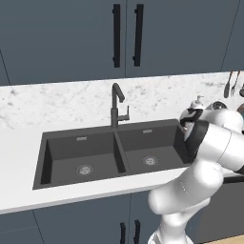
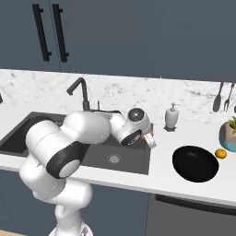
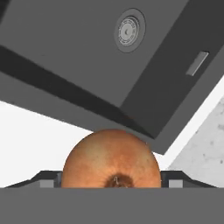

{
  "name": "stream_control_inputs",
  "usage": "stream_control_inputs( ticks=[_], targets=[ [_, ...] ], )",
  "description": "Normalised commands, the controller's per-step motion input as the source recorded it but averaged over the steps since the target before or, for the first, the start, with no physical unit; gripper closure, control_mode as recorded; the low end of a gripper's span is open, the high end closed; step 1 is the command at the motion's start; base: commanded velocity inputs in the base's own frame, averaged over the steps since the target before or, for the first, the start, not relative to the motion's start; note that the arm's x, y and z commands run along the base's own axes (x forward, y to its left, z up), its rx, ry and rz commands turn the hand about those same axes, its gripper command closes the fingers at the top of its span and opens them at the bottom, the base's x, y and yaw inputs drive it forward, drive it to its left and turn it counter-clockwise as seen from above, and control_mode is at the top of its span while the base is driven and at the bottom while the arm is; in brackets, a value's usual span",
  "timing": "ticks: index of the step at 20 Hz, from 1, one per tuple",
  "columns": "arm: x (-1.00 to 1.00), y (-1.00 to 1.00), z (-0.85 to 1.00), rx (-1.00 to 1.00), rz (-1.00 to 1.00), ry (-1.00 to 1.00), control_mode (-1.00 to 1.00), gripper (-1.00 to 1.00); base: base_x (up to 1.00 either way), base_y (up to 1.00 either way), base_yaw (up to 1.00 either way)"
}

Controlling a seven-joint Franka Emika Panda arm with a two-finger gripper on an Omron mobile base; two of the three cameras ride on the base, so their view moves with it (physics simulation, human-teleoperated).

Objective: Pick the onion from the sink and place it in the bowl. Then pick the bowl and place it in the microwave. Then close the microwave door and press the start button.

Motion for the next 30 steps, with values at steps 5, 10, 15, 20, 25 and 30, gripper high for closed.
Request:
stream_control_inputs(
  ticks=[5, 10, 15, 20, 25, 30],
  targets=[
    [-0.15, -0.92, 0.15, -0.15, 0.00, 0.00, -1.00, 1.00, 0.00, 0.00, 0.00],
    [-0.38, -0.98, 0.27, -0.01, -0.01, 0.00, -1.00, 1.00, 0.00, 0.00, 0.00],
    [-0.40, -0.87, 0.06, 0.02, -0.09, 0.01, -1.00, 1.00, 0.00, 0.00, 0.00],
    [0.00, -0.49, -0.19, 0.02, -0.14, 0.10, -1.00, 1.00, 0.00, 0.00, 0.00],
    [-0.29, -0.52, -0.33, 0.08, -0.08, 0.10, -1.00, 1.00, 0.00, 0.00, 0.00],
    [-0.16, -0.26, -0.55, 0.12, 0.00, 0.08, -1.00, 1.00, 0.00, 0.00, 0.00]
  ],
)
